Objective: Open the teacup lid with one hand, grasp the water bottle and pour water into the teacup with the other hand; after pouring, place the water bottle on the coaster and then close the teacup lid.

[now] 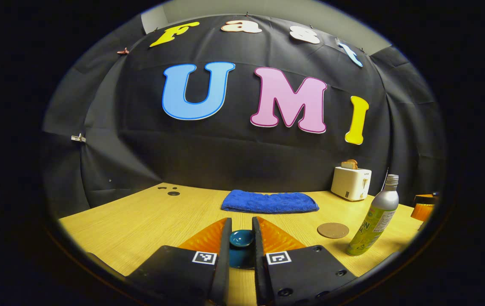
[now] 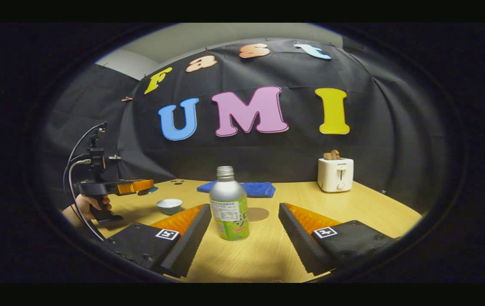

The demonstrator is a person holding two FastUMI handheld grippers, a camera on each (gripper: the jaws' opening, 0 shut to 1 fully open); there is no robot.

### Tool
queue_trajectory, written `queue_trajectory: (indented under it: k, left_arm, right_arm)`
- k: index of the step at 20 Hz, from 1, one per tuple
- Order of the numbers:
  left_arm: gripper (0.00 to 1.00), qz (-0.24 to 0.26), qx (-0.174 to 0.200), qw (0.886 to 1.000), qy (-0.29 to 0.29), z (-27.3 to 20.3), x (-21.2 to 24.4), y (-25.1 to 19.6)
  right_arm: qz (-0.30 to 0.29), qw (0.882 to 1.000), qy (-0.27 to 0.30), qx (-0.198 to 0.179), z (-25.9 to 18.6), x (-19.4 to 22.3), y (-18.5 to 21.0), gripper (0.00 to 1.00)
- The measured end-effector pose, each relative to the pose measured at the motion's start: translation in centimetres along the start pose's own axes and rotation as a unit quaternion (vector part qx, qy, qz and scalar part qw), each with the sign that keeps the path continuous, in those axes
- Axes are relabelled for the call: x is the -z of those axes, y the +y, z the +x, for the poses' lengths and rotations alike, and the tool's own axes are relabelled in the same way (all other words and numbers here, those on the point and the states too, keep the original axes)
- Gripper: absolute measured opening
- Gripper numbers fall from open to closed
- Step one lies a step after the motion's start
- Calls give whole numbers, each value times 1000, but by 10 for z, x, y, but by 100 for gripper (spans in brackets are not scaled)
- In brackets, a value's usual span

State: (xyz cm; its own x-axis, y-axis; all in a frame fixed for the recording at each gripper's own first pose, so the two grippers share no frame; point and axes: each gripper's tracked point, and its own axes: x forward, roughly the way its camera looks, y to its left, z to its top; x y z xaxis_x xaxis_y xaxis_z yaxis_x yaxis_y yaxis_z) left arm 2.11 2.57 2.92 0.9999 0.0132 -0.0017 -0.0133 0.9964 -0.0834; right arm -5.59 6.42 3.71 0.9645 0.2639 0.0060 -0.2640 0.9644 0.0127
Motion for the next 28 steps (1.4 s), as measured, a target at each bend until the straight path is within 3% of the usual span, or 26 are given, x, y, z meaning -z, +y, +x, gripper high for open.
queue_trajectory:
  k: [7, 16, 28]
  left_arm:
    - [28, -21, 6, 1000, 7, -11, 9, 18]
    - [28, -23, 10, 1000, 9, -8, 10, 32]
    - [28, -25, 26, 999, 19, 1, 13, 24]
  right_arm:
    - [-73, 997, 8, 22, 31, 6, 17, 96]
    - [-3, 999, 29, 34, 91, 29, 7, 98]
    - [-3, 998, 44, 44, 131, 43, -1, 98]
